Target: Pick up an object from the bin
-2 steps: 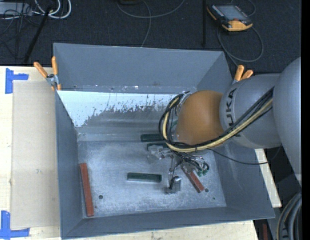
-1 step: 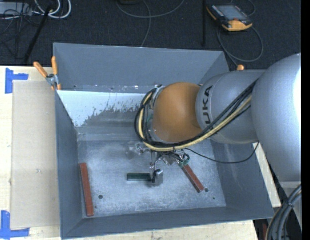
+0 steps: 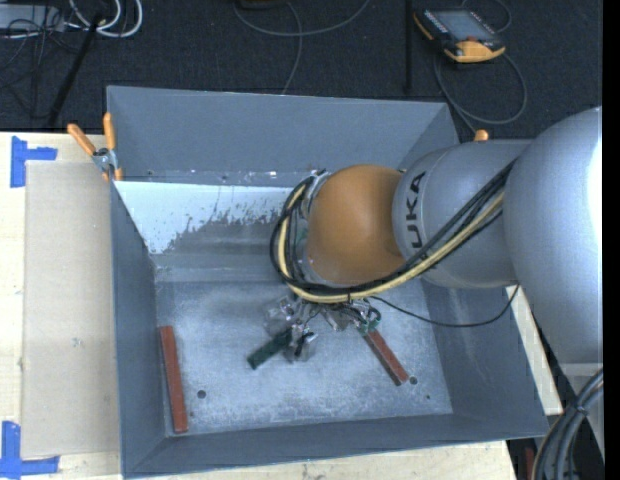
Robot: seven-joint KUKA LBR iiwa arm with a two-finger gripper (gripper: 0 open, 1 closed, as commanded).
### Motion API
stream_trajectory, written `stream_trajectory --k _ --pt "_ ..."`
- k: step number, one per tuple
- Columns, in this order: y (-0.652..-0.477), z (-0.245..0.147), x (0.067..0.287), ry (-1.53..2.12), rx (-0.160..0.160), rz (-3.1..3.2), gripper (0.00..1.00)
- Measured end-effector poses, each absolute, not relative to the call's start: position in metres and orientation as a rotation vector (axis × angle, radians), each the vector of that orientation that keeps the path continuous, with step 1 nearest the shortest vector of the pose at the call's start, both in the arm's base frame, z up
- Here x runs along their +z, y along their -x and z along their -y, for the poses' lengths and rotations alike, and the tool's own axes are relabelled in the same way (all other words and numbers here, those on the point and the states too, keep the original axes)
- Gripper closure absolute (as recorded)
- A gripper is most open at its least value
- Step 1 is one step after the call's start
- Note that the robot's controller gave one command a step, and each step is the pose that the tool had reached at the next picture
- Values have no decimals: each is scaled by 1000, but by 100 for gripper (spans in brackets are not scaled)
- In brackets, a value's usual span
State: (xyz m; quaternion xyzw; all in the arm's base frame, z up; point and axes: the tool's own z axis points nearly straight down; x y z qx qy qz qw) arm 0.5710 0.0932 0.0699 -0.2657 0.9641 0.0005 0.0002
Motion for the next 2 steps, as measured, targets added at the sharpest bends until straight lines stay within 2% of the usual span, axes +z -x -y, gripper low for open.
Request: stream_trajectory --k 1,2 --pt "-578 -133 193 815 2 -3023 100" --pt "-573 -136 305 1568 -1 -2714 100"
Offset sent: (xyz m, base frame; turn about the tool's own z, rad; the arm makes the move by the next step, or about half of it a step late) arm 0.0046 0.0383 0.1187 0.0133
